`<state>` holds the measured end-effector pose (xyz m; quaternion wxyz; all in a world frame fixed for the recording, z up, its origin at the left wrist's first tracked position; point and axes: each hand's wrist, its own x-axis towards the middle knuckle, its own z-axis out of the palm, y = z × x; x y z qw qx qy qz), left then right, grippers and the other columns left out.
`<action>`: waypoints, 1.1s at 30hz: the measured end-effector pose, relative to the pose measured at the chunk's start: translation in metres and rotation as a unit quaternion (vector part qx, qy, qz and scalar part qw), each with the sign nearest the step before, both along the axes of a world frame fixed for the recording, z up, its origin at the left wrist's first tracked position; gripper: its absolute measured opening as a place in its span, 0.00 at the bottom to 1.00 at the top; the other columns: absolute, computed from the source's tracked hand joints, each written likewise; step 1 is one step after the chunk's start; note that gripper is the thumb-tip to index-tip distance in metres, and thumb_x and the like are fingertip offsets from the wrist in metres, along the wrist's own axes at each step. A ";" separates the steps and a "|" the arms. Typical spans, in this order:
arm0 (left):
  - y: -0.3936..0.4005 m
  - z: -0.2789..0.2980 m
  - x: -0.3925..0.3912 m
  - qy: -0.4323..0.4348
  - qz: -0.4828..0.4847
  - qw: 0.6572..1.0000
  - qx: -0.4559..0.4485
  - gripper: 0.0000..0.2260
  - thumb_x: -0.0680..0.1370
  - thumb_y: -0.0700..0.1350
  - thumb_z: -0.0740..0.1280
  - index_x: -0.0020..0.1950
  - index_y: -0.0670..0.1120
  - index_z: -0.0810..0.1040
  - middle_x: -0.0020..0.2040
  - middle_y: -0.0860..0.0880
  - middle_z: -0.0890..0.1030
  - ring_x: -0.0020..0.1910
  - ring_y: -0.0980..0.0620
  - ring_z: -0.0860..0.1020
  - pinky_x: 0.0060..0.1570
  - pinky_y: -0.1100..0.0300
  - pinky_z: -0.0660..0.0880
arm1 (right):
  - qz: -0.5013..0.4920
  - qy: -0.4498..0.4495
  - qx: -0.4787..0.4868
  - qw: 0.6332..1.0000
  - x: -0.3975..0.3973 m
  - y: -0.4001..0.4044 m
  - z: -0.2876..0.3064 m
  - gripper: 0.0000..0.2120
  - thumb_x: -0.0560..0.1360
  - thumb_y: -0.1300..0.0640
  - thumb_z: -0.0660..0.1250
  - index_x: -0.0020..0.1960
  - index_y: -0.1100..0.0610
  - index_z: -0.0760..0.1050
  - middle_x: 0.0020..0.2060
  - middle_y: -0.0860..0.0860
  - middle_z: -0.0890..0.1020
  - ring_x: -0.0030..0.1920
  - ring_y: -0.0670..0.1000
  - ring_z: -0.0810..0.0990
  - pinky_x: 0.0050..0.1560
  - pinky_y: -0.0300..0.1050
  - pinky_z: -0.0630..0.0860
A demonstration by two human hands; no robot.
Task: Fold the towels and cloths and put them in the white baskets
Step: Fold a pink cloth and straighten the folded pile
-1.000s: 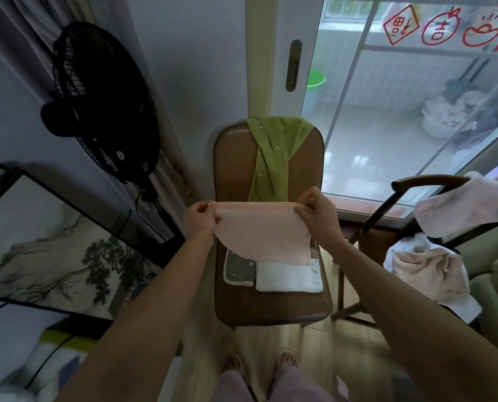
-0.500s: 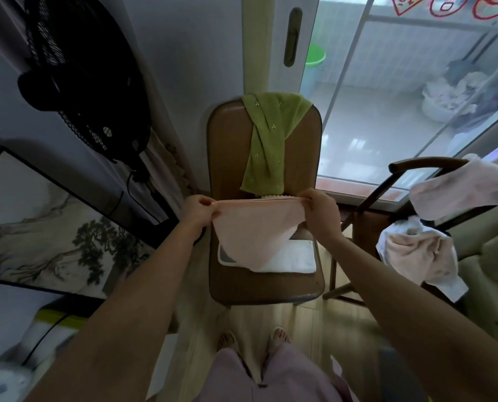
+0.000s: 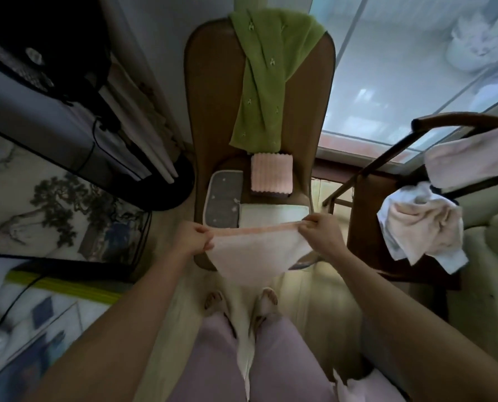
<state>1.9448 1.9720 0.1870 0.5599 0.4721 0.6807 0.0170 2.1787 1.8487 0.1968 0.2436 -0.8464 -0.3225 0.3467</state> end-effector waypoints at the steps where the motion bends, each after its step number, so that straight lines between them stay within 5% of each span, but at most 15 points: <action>1: -0.003 -0.012 0.002 0.004 0.009 1.000 0.013 0.11 0.78 0.32 0.64 0.60 0.32 0.76 0.59 0.34 0.78 0.48 0.44 0.76 0.27 0.69 0.75 | -0.020 0.013 0.002 1.000 0.002 0.000 -0.010 0.07 0.76 0.62 0.66 0.51 0.62 0.81 0.40 0.52 0.81 0.42 0.51 0.80 0.44 0.46 0.79; 4: -0.006 -0.052 0.009 0.020 0.038 0.998 0.051 0.10 0.79 0.35 0.64 0.60 0.35 0.77 0.56 0.38 0.79 0.48 0.47 0.76 0.33 0.68 0.73 | -0.072 0.047 0.013 0.996 0.008 0.005 -0.045 0.04 0.77 0.60 0.67 0.50 0.61 0.78 0.41 0.54 0.80 0.40 0.53 0.82 0.38 0.43 0.81; 11: 0.030 -0.163 0.032 0.017 0.125 0.991 0.048 0.11 0.77 0.34 0.67 0.59 0.38 0.76 0.57 0.40 0.78 0.56 0.43 0.77 0.57 0.52 0.77 | -0.128 0.086 0.014 0.988 0.030 0.049 -0.158 0.01 0.78 0.61 0.67 0.49 0.58 0.77 0.44 0.53 0.81 0.44 0.50 0.82 0.50 0.49 0.81; 16: 0.064 -0.222 0.051 0.019 0.121 0.989 0.089 0.13 0.77 0.41 0.69 0.62 0.42 0.76 0.54 0.48 0.78 0.54 0.47 0.77 0.58 0.51 0.76 | -0.165 0.040 0.046 0.984 0.040 0.084 -0.214 0.04 0.78 0.61 0.66 0.52 0.58 0.78 0.44 0.50 0.80 0.46 0.49 0.80 0.50 0.45 0.79; 20: 0.080 -0.259 0.056 -0.014 0.142 0.986 0.085 0.15 0.78 0.45 0.68 0.64 0.46 0.76 0.58 0.48 0.79 0.56 0.49 0.78 0.58 0.50 0.77 | -0.178 -0.007 0.073 0.981 0.032 0.100 -0.240 0.10 0.80 0.59 0.64 0.61 0.56 0.71 0.55 0.50 0.76 0.56 0.49 0.76 0.56 0.41 0.73; 25: 0.052 -0.270 0.054 -0.022 0.211 0.968 0.132 0.08 0.79 0.46 0.65 0.56 0.46 0.76 0.50 0.48 0.81 0.51 0.48 0.80 0.52 0.54 0.77 | 0.078 -0.097 0.079 0.989 -0.012 0.079 -0.263 0.20 0.81 0.56 0.60 0.72 0.55 0.65 0.72 0.52 0.66 0.72 0.52 0.63 0.72 0.48 0.62; 29: 0.004 -0.268 0.036 -0.018 0.213 0.970 0.116 0.07 0.81 0.48 0.62 0.54 0.47 0.77 0.50 0.49 0.81 0.50 0.50 0.81 0.54 0.50 0.78 | 0.293 -0.129 0.064 0.945 -0.042 0.056 -0.280 0.23 0.83 0.50 0.53 0.77 0.52 0.59 0.78 0.51 0.57 0.78 0.51 0.50 0.77 0.47 0.46; 33: -0.038 -0.261 0.022 -0.105 0.198 0.971 0.079 0.08 0.82 0.45 0.61 0.56 0.46 0.79 0.49 0.52 0.82 0.49 0.58 0.80 0.50 0.67 0.77 | 0.378 -0.159 0.001 0.912 -0.040 0.046 -0.308 0.29 0.82 0.42 0.44 0.80 0.48 0.43 0.79 0.50 0.41 0.78 0.51 0.37 0.77 0.51 0.36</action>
